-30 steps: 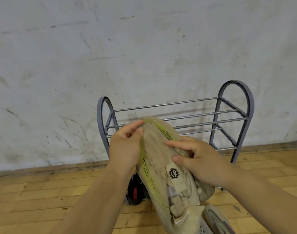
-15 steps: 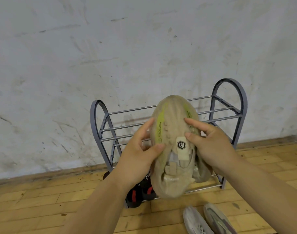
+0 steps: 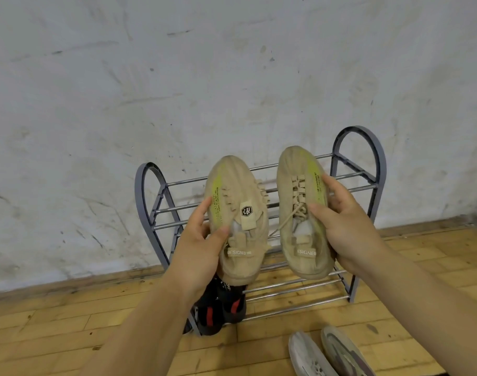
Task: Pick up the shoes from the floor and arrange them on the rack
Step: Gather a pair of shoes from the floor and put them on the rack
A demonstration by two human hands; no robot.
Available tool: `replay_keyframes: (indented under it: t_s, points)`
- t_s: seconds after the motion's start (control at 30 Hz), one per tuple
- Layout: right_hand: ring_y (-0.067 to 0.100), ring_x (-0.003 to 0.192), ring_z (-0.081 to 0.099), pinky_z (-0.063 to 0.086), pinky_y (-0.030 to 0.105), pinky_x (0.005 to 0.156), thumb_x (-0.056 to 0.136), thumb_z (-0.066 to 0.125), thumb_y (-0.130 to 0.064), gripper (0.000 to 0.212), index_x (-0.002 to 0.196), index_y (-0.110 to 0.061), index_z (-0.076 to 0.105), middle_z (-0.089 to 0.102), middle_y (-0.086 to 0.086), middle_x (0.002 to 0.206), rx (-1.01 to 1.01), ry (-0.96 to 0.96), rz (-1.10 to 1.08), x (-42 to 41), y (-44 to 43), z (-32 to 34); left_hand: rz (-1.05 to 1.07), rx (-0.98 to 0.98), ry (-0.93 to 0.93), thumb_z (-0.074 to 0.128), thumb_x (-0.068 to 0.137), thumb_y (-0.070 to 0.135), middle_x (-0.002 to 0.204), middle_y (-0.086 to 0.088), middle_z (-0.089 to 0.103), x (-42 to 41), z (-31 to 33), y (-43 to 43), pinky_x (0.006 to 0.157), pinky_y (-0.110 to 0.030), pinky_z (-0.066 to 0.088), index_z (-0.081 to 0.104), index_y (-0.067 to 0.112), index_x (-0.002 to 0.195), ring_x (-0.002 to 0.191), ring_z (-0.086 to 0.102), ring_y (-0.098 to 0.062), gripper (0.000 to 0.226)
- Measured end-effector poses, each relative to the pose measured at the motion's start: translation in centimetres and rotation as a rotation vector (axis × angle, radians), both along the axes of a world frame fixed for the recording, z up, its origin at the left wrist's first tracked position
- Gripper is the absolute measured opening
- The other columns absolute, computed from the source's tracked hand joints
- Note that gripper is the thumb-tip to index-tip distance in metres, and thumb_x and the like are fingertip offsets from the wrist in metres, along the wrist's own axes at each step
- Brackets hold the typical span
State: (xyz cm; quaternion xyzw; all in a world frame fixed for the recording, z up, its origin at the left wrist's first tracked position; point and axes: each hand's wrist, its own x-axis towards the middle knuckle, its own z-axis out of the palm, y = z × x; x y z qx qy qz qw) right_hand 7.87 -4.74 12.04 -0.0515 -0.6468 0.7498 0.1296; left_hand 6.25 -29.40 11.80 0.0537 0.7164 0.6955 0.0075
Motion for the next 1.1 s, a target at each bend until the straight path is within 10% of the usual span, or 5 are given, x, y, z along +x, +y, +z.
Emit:
replay_keyframes:
  t_s: [0.33,0.5,0.7,1.1]
  points:
    - [0.015,0.087,0.078,0.063,0.033,0.066,0.101,0.061,-0.004,0.043,0.118,-0.043,0.053,0.08,-0.01,0.099,-0.13,-0.043,0.087,-0.4,-1.3,-0.6,-0.038,0.161,-0.041,0.066,0.099,0.029,0.126,0.004,0.074,0.0,0.1,2.1,0.104,-0.058,0.051,0.039,0.047,0.15,0.116,0.07,-0.02,0.06]
    - [0.025,0.091,0.079,0.063,0.039,0.07,0.099,0.064,-0.007,0.04,0.126,-0.036,0.058,0.08,0.001,0.104,-0.181,-0.045,0.047,-0.5,-1.0,-0.6,-0.206,0.234,-0.084,0.071,0.082,0.021,0.137,0.009,0.067,0.3,0.3,1.2,0.088,-0.049,0.06,0.032,0.052,0.152,0.12,0.068,-0.018,0.086]
    - [0.019,0.082,0.079,0.063,0.034,0.06,0.101,0.061,-0.007,0.036,0.125,-0.033,0.056,0.082,-0.002,0.091,-0.313,-0.033,0.04,-0.9,-0.5,-0.1,-0.237,0.155,-0.094,0.08,0.086,0.025,0.14,0.01,0.064,0.6,-0.3,1.0,0.105,-0.058,0.049,0.029,0.053,0.154,0.127,0.064,-0.021,0.09]
    - [0.028,0.118,0.07,0.055,0.04,0.092,0.073,0.06,-0.004,0.085,0.141,-0.052,0.044,0.073,0.005,0.129,-0.137,0.018,0.416,0.6,-1.0,0.2,-0.132,0.172,-0.047,0.059,0.102,0.014,0.133,0.006,0.07,1.3,0.2,0.6,0.106,-0.052,0.051,0.035,0.048,0.153,0.12,0.068,-0.018,0.066]
